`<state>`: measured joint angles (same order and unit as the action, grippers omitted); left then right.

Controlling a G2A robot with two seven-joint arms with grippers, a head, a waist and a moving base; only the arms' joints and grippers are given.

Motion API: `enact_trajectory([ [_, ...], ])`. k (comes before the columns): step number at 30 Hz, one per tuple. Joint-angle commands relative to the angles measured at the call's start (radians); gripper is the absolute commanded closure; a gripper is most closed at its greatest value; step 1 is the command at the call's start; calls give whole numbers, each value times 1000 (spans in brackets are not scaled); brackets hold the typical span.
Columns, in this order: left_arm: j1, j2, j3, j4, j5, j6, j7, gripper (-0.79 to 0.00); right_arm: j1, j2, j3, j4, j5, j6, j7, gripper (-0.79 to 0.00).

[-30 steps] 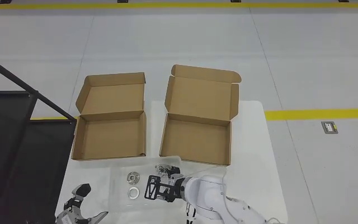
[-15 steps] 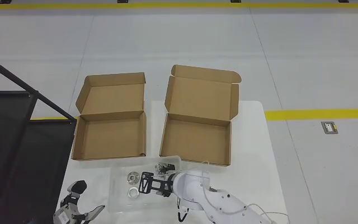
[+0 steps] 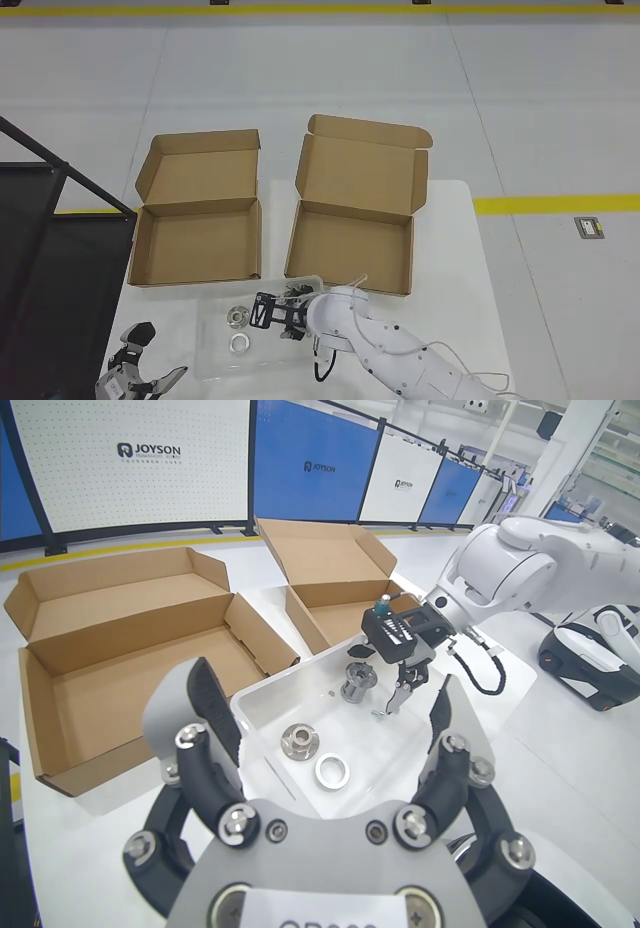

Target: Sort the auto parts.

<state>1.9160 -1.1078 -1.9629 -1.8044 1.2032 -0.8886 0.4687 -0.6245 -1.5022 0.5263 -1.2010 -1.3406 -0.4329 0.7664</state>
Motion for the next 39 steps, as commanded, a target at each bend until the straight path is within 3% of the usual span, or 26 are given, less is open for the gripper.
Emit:
enact_trajectory([
  [1,0,0,0,0,0,0,0,-785,7,-7,-3,20,2,-2,-2,-711],
  [2,0,0,0,0,0,0,0,-785,10,-11,-5,29,2,-2,-5,-471],
  [3,0,0,0,0,0,0,0,-785,13,-15,-7,38,2,-3,-8,-397],
  [7,0,0,0,0,0,0,0,-785,23,-30,-13,71,0,-1,-16,-437],
  [8,0,0,0,0,0,0,0,-785,25,-34,-14,77,1,-2,-19,-413],
  [11,0,0,0,0,0,0,0,-785,31,-43,-16,94,-2,0,-29,-277],
  [13,0,0,0,0,0,0,0,-785,33,-48,-14,100,-8,7,-40,-34],
  [14,0,0,0,0,0,0,0,-785,32,-49,-12,100,-13,13,-48,0],
  [20,0,0,0,0,0,0,0,-785,-22,-29,12,-29,-76,-6,-101,0],
  [32,0,0,0,0,0,0,0,-785,-330,90,169,-641,-343,-71,-71,0],
  [39,0,0,0,0,0,0,0,-785,-349,94,173,-661,-356,-68,-62,0],
])
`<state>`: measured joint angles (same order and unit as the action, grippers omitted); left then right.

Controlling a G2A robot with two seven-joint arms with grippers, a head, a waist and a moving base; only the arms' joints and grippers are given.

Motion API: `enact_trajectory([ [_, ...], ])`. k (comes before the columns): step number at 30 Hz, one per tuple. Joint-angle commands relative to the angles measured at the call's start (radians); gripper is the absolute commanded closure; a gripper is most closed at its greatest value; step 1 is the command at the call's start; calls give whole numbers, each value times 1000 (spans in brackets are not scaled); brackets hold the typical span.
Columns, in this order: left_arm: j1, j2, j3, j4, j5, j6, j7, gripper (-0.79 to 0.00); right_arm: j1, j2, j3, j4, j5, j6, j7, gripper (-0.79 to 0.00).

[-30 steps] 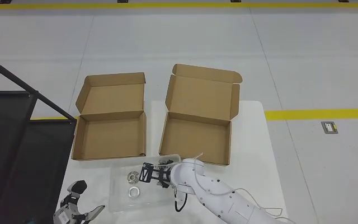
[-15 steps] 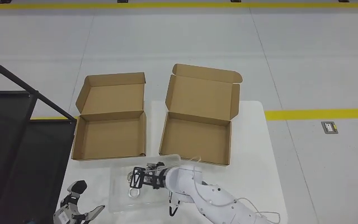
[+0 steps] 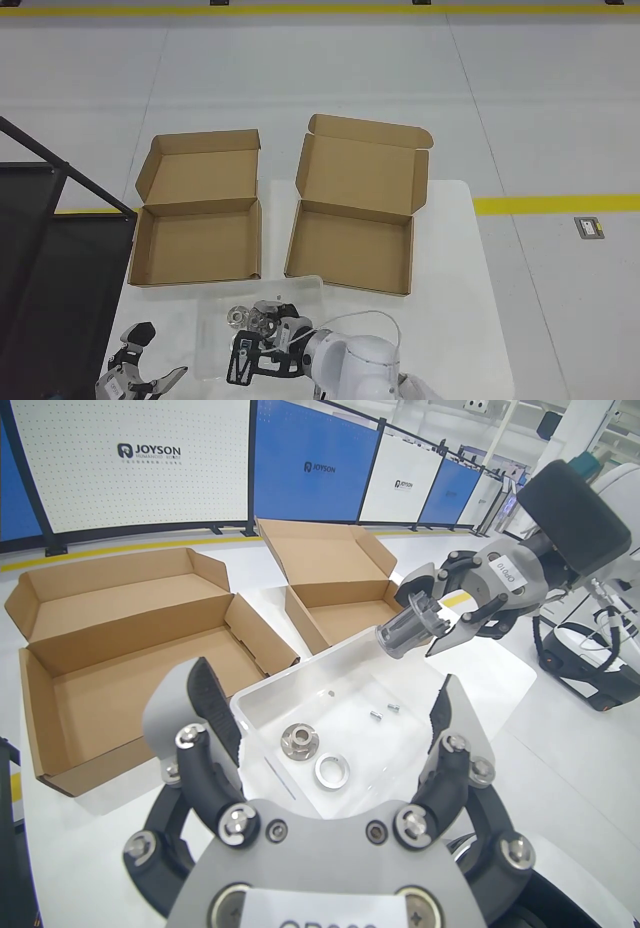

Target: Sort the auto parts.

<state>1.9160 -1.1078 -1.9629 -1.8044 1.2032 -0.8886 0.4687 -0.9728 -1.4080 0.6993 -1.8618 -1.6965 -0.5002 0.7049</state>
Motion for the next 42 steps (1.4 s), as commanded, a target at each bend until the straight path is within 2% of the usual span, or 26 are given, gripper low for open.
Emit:
enact_trajectory([
  [1,0,0,0,0,0,0,0,-785,0,0,0,0,0,0,0,0],
  [4,0,0,0,0,0,0,0,-785,0,0,0,0,0,0,0,0],
  [6,0,0,0,0,0,0,0,-785,-13,0,11,12,-9,35,-24,0],
  [12,0,0,0,0,0,0,0,-785,10,-15,93,59,5,258,-97,0],
  [16,0,0,0,0,0,0,0,-785,82,-39,125,158,18,417,-54,0],
  [17,0,0,0,0,0,0,0,-785,106,-46,126,190,43,427,-50,0],
  [21,0,0,0,0,0,0,0,-785,203,-68,149,343,160,402,-52,0],
  [26,0,0,0,0,0,0,0,-785,317,-98,127,554,225,371,-55,0],
  [28,0,0,0,0,0,0,0,-785,355,-114,108,628,233,389,-54,0],
  [42,0,0,0,0,0,0,0,-785,526,-200,40,1027,325,388,-116,0],
])
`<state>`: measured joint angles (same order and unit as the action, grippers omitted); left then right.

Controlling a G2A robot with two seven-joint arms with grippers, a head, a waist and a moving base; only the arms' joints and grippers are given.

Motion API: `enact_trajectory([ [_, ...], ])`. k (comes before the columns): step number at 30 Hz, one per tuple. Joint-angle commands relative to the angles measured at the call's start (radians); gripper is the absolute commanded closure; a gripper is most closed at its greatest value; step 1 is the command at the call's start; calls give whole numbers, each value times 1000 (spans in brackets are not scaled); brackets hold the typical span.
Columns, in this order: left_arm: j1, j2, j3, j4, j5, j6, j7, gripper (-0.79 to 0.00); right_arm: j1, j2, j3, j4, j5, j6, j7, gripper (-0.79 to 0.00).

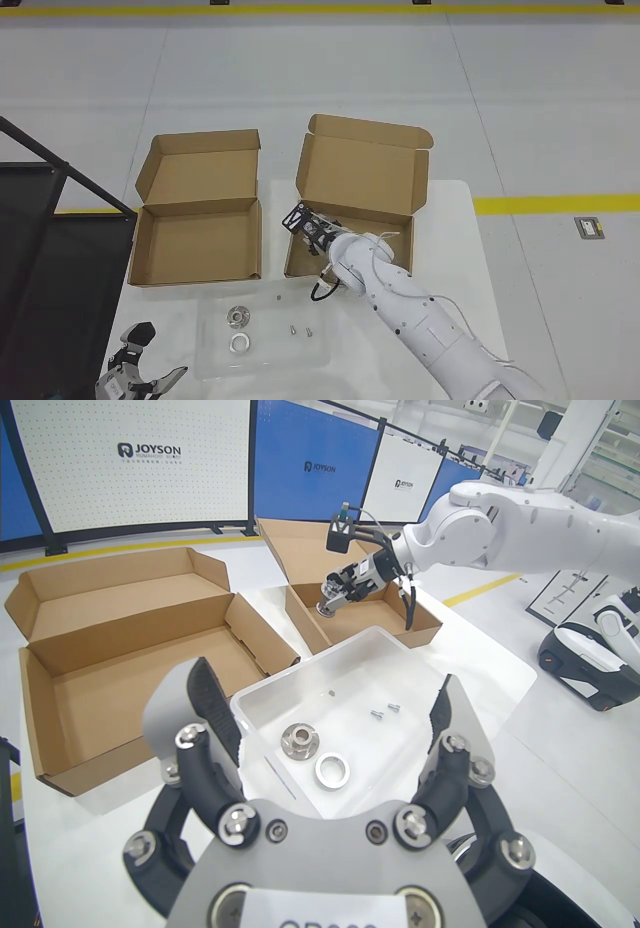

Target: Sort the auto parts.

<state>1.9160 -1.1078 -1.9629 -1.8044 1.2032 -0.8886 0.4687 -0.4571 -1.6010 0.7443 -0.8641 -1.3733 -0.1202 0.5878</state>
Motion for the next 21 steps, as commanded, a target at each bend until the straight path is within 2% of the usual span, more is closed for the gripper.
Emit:
enact_trajectory([
  [1,0,0,0,0,0,0,0,-785,17,-12,-9,52,3,14,2,0],
  [9,0,0,0,0,0,0,0,-785,57,-50,-23,187,19,59,-21,0],
  [11,0,0,0,0,0,0,0,-785,63,-57,-22,206,26,57,-29,-265],
  [12,0,0,0,0,0,0,0,-785,66,-60,-21,214,29,56,-31,-699],
  [13,0,0,0,0,0,0,0,-785,68,-62,-21,221,30,55,-34,-785],
  [21,0,0,0,0,0,0,0,-785,68,-68,-7,230,22,54,-69,-785],
])
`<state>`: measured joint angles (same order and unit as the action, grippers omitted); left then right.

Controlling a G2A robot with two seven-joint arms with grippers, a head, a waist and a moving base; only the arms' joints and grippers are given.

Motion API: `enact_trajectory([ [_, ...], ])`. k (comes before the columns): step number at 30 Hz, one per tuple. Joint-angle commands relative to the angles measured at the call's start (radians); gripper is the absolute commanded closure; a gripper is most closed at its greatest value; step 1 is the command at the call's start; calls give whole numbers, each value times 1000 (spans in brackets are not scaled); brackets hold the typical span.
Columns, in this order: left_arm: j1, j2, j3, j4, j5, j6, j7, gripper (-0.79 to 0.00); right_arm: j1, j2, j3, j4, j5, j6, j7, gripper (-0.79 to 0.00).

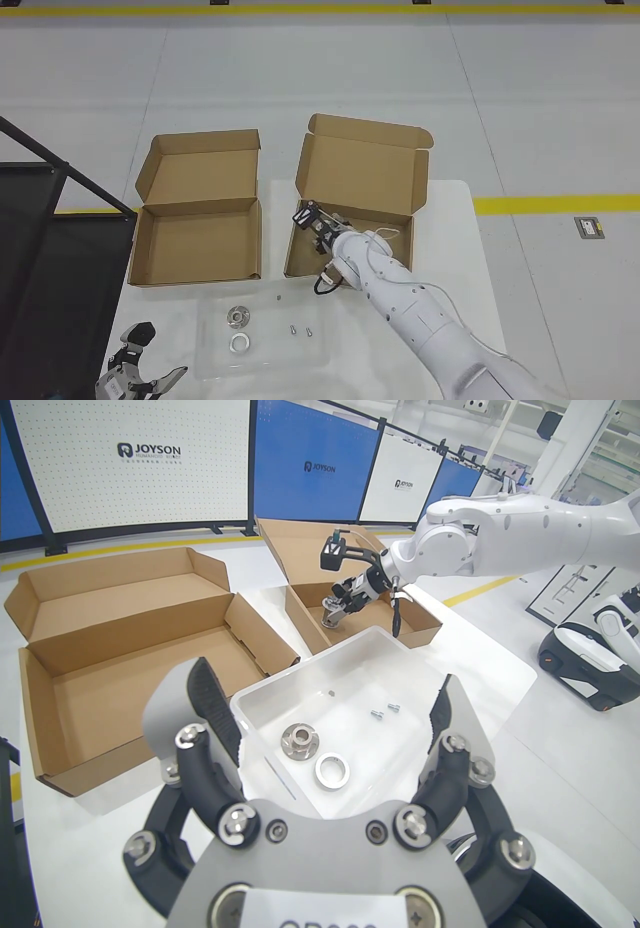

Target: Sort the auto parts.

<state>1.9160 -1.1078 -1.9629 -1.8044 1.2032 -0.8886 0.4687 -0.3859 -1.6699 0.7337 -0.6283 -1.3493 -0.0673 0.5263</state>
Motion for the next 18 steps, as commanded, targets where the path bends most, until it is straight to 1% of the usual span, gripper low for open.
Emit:
enact_trajectory([
  [1,0,0,0,0,0,0,0,-785,-8,3,8,-16,-4,-2,-17,-785],
  [3,0,0,0,0,0,0,0,-785,-20,9,18,-46,-16,0,-36,-785],
  [5,0,0,0,0,0,0,0,-785,-48,21,33,-107,-31,-1,-62,-785],
  [9,0,0,0,0,0,0,0,-785,-144,61,81,-301,-94,-21,-90,-785],
  [11,0,0,0,0,0,0,0,-785,-240,97,127,-488,-151,-65,-74,-785],
  [12,0,0,0,0,0,0,0,-785,-271,107,141,-545,-169,-84,-66,-785],
  [13,0,0,0,0,0,0,0,-785,-338,128,171,-664,-206,-121,-47,-785],
  [14,0,0,0,0,0,0,0,-785,-370,137,185,-722,-223,-143,-35,-785],
  [15,0,0,0,0,0,0,0,-785,-435,154,207,-828,-253,-190,-13,-785],
  [16,0,0,0,0,0,0,0,-785,-481,164,221,-898,-270,-226,1,-785],
  [17,0,0,0,0,0,0,0,-785,-508,171,229,-938,-278,-254,10,-785],
  [18,0,0,0,0,0,0,0,-785,-555,181,240,-1006,-290,-306,34,-785],
])
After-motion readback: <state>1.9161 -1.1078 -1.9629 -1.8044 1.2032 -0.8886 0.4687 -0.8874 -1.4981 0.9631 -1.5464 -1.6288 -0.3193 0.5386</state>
